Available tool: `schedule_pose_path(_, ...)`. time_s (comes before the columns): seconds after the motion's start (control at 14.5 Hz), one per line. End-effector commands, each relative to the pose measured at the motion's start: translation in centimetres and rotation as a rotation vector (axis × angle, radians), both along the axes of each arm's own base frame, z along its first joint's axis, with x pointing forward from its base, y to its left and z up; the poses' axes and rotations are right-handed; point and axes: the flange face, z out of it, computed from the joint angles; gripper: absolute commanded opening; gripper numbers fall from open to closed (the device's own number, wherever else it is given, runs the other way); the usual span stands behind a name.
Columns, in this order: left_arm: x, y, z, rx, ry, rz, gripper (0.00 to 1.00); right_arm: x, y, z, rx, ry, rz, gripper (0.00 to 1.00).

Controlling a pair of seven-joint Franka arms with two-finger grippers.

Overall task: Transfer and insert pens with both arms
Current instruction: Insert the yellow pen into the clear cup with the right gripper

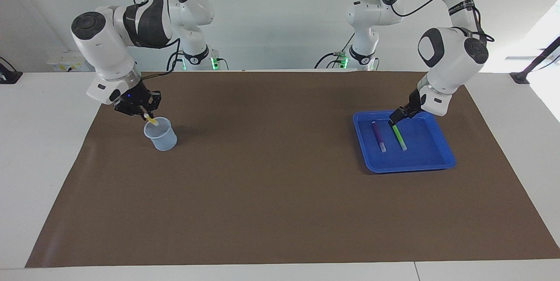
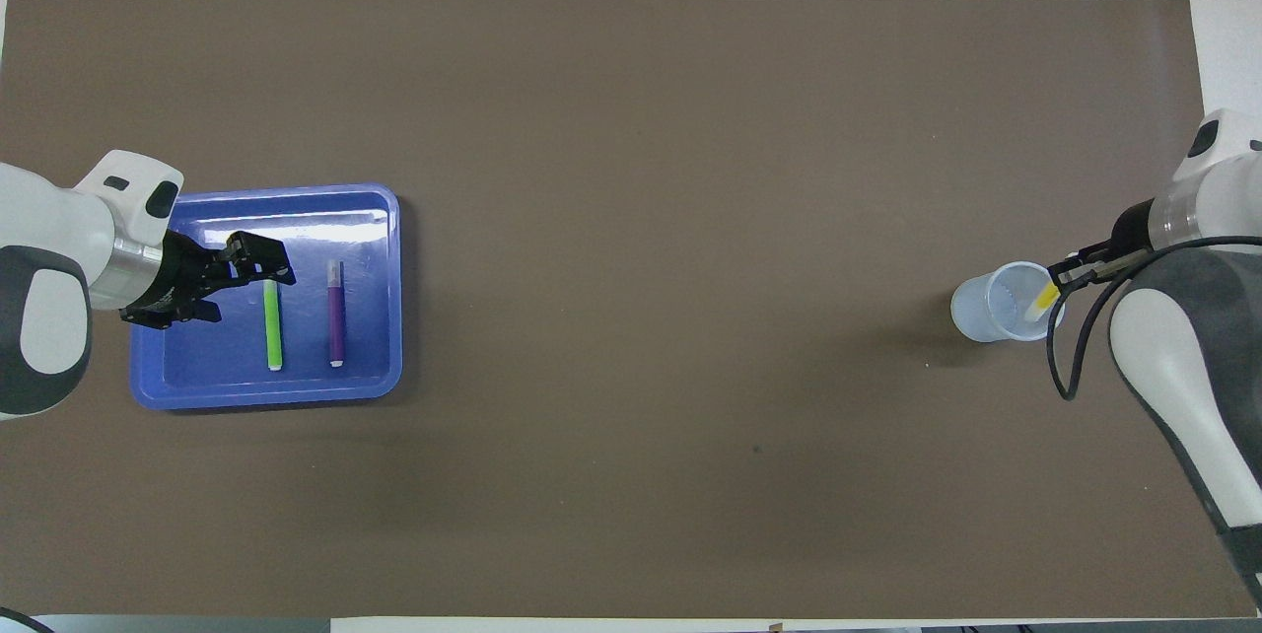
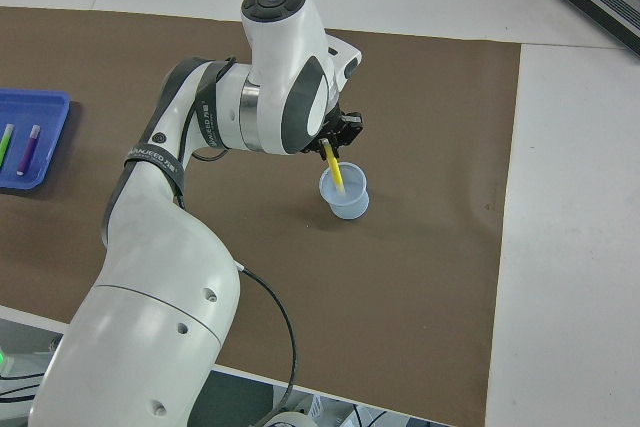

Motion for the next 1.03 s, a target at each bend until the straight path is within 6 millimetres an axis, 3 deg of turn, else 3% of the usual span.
schedule_pose_path(0.0, 0.4, 0.9, -2.2, 0.082, -0.035, -0.180, 1.00, -0.7, -0.4, -1.8, -0.014, -0.008, 0.022, 0.00)
schedule_pose_path(0.21, 0.2, 3.0, -4.4, 0.082, -0.055, -0.264, 1.00, -1.9, -0.3, -3.8, -0.005, 0.023, 0.013, 0.02)
schedule_pose_path(0.28, -0.3, 3.0, -5.7, 0.082, -0.063, -0.269, 1.00, -2.1, -0.2, -4.0, -0.004, 0.029, 0.015, 0.27)
schedule_pose_path(0.34, -0.8, 2.7, -6.7, 0.085, -0.083, -0.273, 1.00, -2.1, -0.2, -3.9, -0.004, 0.028, 0.018, 0.41)
schedule_pose_path(0.41, -0.9, 2.5, -7.2, 0.088, -0.098, -0.278, 1.00, -2.1, 0.0, -3.9, -0.004, 0.025, 0.026, 0.68)
schedule_pose_path(0.55, -0.9, 2.7, -8.4, 0.084, -0.090, -0.313, 1.00, -2.0, 0.3, -3.9, -0.004, 0.027, 0.036, 1.00)
schedule_pose_path(0.76, -0.8, 2.5, -9.0, 0.083, -0.088, -0.335, 0.98, -2.0, 0.5, -3.7, 0.001, 0.044, 0.033, 1.00)
schedule_pose_path(0.96, -0.9, 2.2, -9.8, 0.079, -0.074, -0.342, 0.87, -0.8, 2.6, -0.4, 0.089, 0.047, 0.014, 1.00)
